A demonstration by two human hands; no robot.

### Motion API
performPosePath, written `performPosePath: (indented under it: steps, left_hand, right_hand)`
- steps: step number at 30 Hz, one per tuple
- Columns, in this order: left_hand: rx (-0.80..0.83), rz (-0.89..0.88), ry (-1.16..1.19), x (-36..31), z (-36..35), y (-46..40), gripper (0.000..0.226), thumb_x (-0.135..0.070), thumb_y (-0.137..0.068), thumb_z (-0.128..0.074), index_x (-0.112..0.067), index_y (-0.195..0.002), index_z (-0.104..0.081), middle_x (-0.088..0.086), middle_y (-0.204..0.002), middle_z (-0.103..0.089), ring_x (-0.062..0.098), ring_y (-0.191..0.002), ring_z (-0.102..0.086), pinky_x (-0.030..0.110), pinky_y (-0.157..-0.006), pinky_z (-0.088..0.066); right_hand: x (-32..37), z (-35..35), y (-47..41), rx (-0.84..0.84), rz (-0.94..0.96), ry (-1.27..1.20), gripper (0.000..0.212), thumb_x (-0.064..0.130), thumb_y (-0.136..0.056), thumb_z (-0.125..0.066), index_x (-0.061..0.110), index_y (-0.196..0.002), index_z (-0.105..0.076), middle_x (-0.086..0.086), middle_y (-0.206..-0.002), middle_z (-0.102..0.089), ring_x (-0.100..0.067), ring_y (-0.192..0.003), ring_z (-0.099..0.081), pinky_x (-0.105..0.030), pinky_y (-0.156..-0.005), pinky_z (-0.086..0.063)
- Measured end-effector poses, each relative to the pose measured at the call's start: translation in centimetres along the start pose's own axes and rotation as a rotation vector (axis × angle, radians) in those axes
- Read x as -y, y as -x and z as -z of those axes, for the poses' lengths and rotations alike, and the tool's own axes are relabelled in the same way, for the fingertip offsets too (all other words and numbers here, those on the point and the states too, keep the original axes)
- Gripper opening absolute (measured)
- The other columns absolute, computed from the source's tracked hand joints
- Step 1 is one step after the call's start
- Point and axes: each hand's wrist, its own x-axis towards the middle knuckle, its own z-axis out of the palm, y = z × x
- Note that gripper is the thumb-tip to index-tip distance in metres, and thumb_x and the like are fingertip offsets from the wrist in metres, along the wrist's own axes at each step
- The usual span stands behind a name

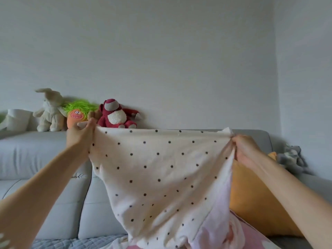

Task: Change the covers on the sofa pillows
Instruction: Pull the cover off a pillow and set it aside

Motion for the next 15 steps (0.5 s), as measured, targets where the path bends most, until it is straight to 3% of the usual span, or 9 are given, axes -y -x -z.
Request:
performPosePath:
  steps: [2,3,5,6,8,10,12,14,15]
  left_hand:
    - [-0.048,-0.067,-0.038,-0.1,0.6,-0.2,0.027,-0.041,-0.089,-0.056,-0.015,-0.083,-0.054,0.004,-0.074,-0.052,0.02,-0.067,-0.049,0.03,-0.059,-0.042]
    - [-0.045,-0.102,-0.071,0.1,0.7,0.0,0.034,-0.041,-0.089,-0.056,-0.009,-0.096,-0.056,0.009,-0.08,-0.054,0.024,-0.073,-0.052,0.034,-0.064,-0.044]
    - [0.032,-0.183,-0.164,0.7,0.8,0.9,0.046,-0.041,-0.09,-0.054,0.0,-0.11,-0.05,0.017,-0.088,-0.053,0.027,-0.076,-0.052,0.037,-0.066,-0.044]
    - [0.11,-0.219,-0.201,1.2,0.9,2.0,0.047,-0.043,-0.09,-0.053,-0.001,-0.109,-0.048,0.016,-0.088,-0.052,0.026,-0.073,-0.051,0.035,-0.061,-0.043]
    - [0.364,-0.229,-0.293,2.9,2.1,4.9,0.049,-0.055,-0.082,-0.049,-0.013,-0.106,-0.047,0.01,-0.087,-0.054,0.019,-0.068,-0.051,0.032,-0.056,-0.042]
    - [0.666,-0.247,-0.406,5.5,4.3,8.4,0.052,-0.072,-0.072,-0.048,-0.03,-0.102,-0.049,0.004,-0.087,-0.06,0.018,-0.07,-0.057,0.03,-0.058,-0.047]
    - [0.946,-0.256,-0.592,9.0,6.8,11.7,0.07,-0.09,-0.054,-0.046,-0.042,-0.106,-0.047,-0.011,-0.101,-0.061,0.009,-0.086,-0.061,0.027,-0.077,-0.05]
    - [1.236,-0.204,-0.845,11.7,8.8,15.4,0.091,-0.099,-0.038,-0.033,-0.054,-0.117,-0.033,-0.033,-0.125,-0.039,-0.001,-0.113,-0.046,0.02,-0.095,-0.036]
    - [1.359,-0.228,-1.003,12.5,9.2,17.1,0.101,-0.098,-0.035,-0.025,-0.056,-0.126,-0.02,-0.036,-0.129,-0.026,-0.002,-0.122,-0.034,0.019,-0.101,-0.028]
  right_hand:
    - [0.8,0.0,0.0,0.041,-0.013,-0.14,0.027,0.001,-0.092,-0.037,0.008,-0.074,-0.055,-0.01,-0.073,-0.055,-0.019,-0.061,-0.057,-0.026,-0.059,-0.045]
    - [1.3,-0.1,0.5,0.167,-0.003,-0.154,0.024,0.017,-0.095,-0.045,0.008,-0.077,-0.059,-0.011,-0.077,-0.061,-0.02,-0.066,-0.063,-0.029,-0.067,-0.047]
    - [1.5,-0.3,1.7,0.374,-0.016,-0.007,0.046,0.052,-0.08,-0.061,0.008,-0.093,-0.064,-0.01,-0.092,-0.068,-0.021,-0.086,-0.066,-0.034,-0.085,-0.049]
    - [1.1,-0.2,2.3,0.438,0.011,0.165,0.056,0.057,-0.071,-0.068,0.008,-0.098,-0.063,-0.007,-0.096,-0.067,-0.02,-0.092,-0.064,-0.033,-0.088,-0.048]
    - [-0.3,0.5,4.4,0.453,0.132,0.616,0.053,0.057,-0.069,-0.071,0.008,-0.085,-0.061,-0.002,-0.082,-0.06,-0.015,-0.076,-0.058,-0.026,-0.07,-0.044]
    - [-3.3,2.4,6.2,0.426,0.182,0.903,0.075,0.078,-0.056,-0.064,0.005,-0.067,-0.052,-0.003,-0.067,-0.046,-0.014,-0.062,-0.046,-0.029,-0.062,-0.031]
    - [-7.4,4.5,9.6,0.501,0.11,0.988,0.076,0.093,-0.043,-0.052,0.02,-0.066,-0.052,0.008,-0.074,-0.051,-0.01,-0.071,-0.049,-0.029,-0.068,-0.036]
    - [-11.9,6.5,13.4,0.691,0.018,1.149,0.083,0.098,-0.038,-0.045,0.033,-0.088,-0.059,0.021,-0.103,-0.057,0.001,-0.099,-0.053,-0.026,-0.086,-0.044]
    - [-13.6,7.2,15.0,0.792,-0.049,1.266,0.09,0.099,-0.037,-0.044,0.035,-0.098,-0.057,0.021,-0.108,-0.055,-0.001,-0.103,-0.053,-0.025,-0.088,-0.044]
